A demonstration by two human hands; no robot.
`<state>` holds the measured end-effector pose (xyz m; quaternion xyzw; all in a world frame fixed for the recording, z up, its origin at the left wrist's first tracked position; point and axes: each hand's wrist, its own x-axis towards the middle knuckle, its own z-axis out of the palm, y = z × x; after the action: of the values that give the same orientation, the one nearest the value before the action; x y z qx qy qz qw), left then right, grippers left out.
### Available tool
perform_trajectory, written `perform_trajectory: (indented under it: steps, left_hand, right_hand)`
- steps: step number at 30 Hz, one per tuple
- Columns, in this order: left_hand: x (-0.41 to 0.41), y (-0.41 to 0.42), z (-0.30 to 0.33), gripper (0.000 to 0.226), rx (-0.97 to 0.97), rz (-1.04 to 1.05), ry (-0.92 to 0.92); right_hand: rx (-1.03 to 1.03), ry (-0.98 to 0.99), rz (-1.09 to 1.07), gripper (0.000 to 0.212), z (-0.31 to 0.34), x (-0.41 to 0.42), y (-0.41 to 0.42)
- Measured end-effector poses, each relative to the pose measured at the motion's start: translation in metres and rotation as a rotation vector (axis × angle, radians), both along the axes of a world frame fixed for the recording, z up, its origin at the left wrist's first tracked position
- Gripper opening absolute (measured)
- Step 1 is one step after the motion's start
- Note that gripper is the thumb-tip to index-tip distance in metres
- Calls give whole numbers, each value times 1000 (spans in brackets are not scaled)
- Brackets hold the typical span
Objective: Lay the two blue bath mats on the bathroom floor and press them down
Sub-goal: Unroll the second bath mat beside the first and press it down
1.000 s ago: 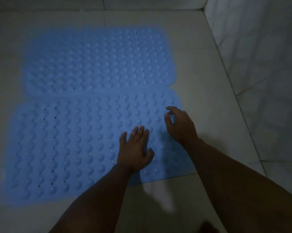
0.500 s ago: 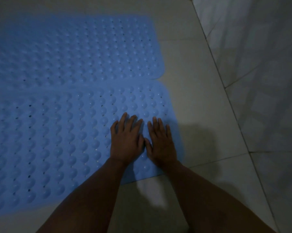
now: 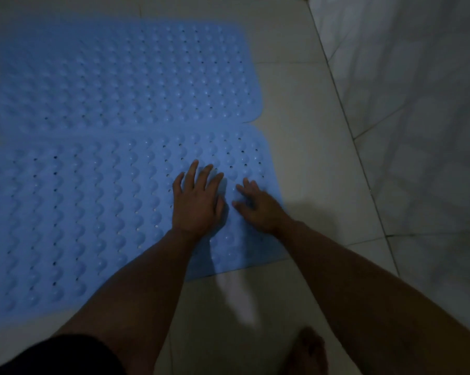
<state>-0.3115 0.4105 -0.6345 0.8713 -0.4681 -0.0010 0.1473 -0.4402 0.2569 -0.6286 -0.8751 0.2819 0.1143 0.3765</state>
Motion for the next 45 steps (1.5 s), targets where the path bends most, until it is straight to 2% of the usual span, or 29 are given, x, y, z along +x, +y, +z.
perform_trajectory:
  steps: [5,8,11,17,24,27,30,32,34,36,40,45]
  left_hand:
    - [-3,8,8,51,8,1,-23]
    - [-8,13,6,49,0,8,-32]
    - [-13,13,5,49,-21,13,-37]
    - [-7,14,-5,50,-4,26,-19]
    - [-19,23,-21,52,26,0,45]
    - [-22,28,-19,54,60,-5,36]
    - [-20,23,-9,56,79,-35,28]
    - [-31,18,-5,56,85,-77,39]
    - [-51,17,-9,57,110,-109,49]
    - [-68,18,-19,63,151,-107,65]
    - [-77,22,-32,79,203,-84,37]
    - [-80,20,-36,83,199,-73,50]
  right_hand:
    - [-281,-106,-144,53,15,-32,-4]
    - [-458,-121,-19,60,-8,-64,21]
    - [-507,-65,55,70,-28,-69,31]
    - [-599,-99,-74,71,-45,-50,45]
    - [-607,-105,-79,68,-52,-53,49]
    - [-539,-71,-91,65,-46,-51,47]
    - [-547,-130,-101,48,-18,-36,32]
    - [-559,-58,-141,29,12,-25,8]
    - [-524,30,-96,24,31,-13,-17]
    - [-513,-12,-83,25,40,-5,-30]
    - [-521,-216,-111,24,35,-4,-32]
    - [-424,-266,-148,21,15,-9,-35]
